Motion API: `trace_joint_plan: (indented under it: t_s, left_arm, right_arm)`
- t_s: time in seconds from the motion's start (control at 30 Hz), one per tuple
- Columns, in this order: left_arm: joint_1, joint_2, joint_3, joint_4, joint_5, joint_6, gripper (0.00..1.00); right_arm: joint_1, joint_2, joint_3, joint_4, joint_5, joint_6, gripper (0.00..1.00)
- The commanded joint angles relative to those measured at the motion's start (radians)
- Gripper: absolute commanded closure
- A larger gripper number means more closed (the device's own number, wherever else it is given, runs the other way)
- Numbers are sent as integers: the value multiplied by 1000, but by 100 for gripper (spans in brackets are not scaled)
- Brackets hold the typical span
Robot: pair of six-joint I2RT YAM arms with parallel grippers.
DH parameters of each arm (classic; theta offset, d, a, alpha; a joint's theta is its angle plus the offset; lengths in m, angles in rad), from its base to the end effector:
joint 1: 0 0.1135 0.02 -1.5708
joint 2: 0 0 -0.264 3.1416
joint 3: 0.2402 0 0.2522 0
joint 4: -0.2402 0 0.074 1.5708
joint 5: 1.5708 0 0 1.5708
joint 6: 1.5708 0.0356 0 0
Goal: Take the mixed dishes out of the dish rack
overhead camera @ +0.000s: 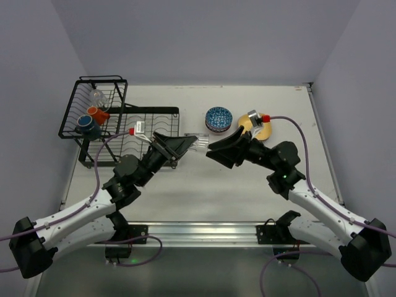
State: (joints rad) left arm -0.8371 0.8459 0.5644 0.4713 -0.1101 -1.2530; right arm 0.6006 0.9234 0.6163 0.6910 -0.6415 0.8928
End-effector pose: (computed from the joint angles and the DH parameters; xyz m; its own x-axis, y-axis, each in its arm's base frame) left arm 0.1397 -0.1492 0.3213 -0.5931 -0.7521 -0.2872 0.3281 0.0999 -0.9393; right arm 0.1591 0.1348 0.3456 -0.5153 0.4034 -0.7561 -0.8118 0.0531 0.5816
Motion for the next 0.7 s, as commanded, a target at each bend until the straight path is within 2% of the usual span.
trace_joint_plan:
  t_s: [0.0,0.13,0.37,0.53,0.6,0.63,0.67]
  left_arm:
    - [-26,-30,-37,176,-111,-65,100]
    - [-42,-51,-57,193,-131,-63,100]
    - [-76,-1,-72,224,-117,-105,100]
    - [-100,-1,-77,234,-123,-111,100]
    - [-105,-13,-84,233,-131,-109,100]
    - [-105,-18,-86,228,-134,-108,100]
    - [-105,-22,-89,225,-134,-103,100]
  right_arm:
    - [33,-6,10,-19,64,-60,39]
    - [56,8,10,-19,66,-75,40]
    - [134,91,69,2,40,-149,55]
    - [140,101,72,24,57,-173,59]
    - [140,91,76,8,69,-199,71]
    - [140,86,76,5,74,-209,94]
    - [140,72,74,-11,81,-225,100]
